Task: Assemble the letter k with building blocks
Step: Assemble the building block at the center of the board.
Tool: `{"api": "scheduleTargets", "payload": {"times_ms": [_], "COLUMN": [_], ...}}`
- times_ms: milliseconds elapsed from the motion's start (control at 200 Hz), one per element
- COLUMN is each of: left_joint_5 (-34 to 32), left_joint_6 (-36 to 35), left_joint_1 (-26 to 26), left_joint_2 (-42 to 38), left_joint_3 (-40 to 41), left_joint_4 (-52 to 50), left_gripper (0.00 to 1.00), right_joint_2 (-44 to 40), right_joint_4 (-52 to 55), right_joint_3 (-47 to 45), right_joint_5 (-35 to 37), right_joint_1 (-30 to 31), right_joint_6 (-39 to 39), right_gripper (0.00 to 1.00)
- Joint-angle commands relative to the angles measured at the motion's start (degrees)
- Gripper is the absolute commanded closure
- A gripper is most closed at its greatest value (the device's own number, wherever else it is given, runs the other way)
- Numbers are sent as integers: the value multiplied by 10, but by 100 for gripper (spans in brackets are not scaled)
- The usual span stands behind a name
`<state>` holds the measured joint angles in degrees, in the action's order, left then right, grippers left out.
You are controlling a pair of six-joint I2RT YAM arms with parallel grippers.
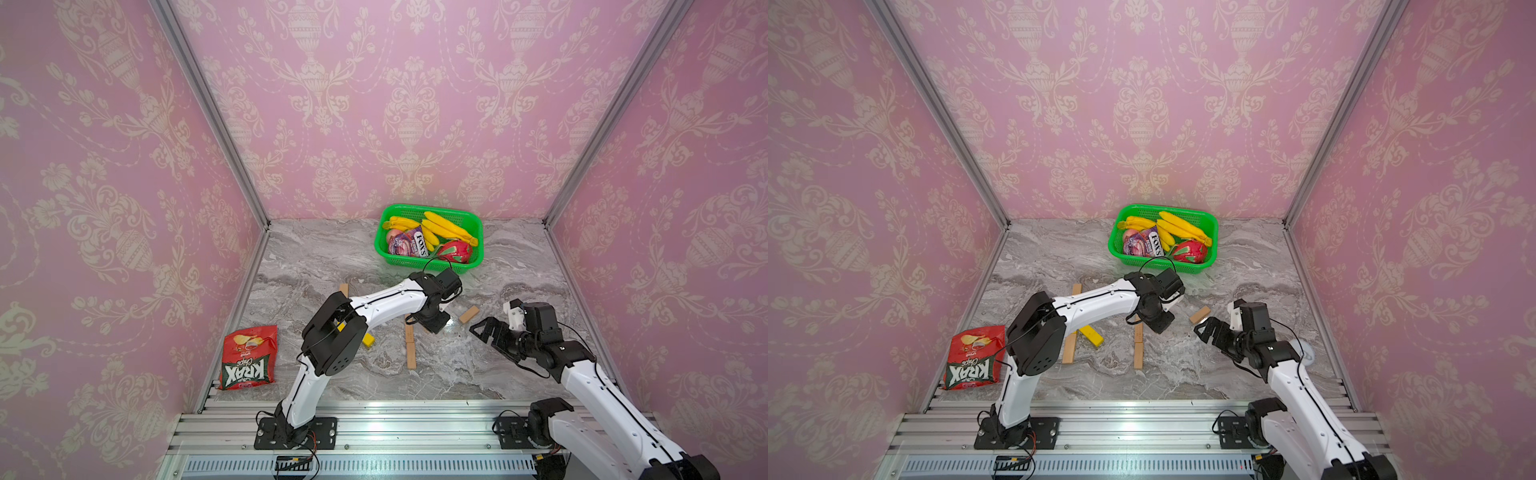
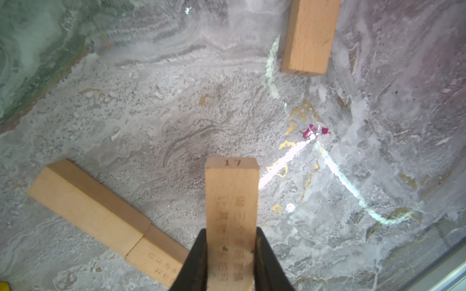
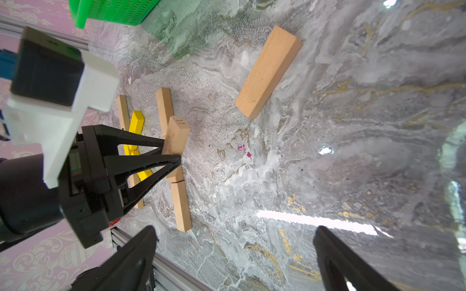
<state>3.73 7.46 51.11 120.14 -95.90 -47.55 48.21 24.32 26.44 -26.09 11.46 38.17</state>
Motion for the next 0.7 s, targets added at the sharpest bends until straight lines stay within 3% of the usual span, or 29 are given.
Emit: {"api": "scheduleTargets", "payload": {"times_ms": [0,695], "left_joint_5": [-19,-23], "left_joint_6": [-39,-70], "left_joint_1": [0,-10], "left_joint_2": [-9,31], "left_joint_3": [0,-15], "left_joint_4": [-3,2], "left_gripper": [81,81], "right_joint_2": [-11,11], "right_joint_4": [-10,-62], "right_joint_3": [-10,-21], "right_joint_5": [9,3], "right_joint_1": [4,44], "right_joint_6": [11,41], "right_gripper": [0,0]}}
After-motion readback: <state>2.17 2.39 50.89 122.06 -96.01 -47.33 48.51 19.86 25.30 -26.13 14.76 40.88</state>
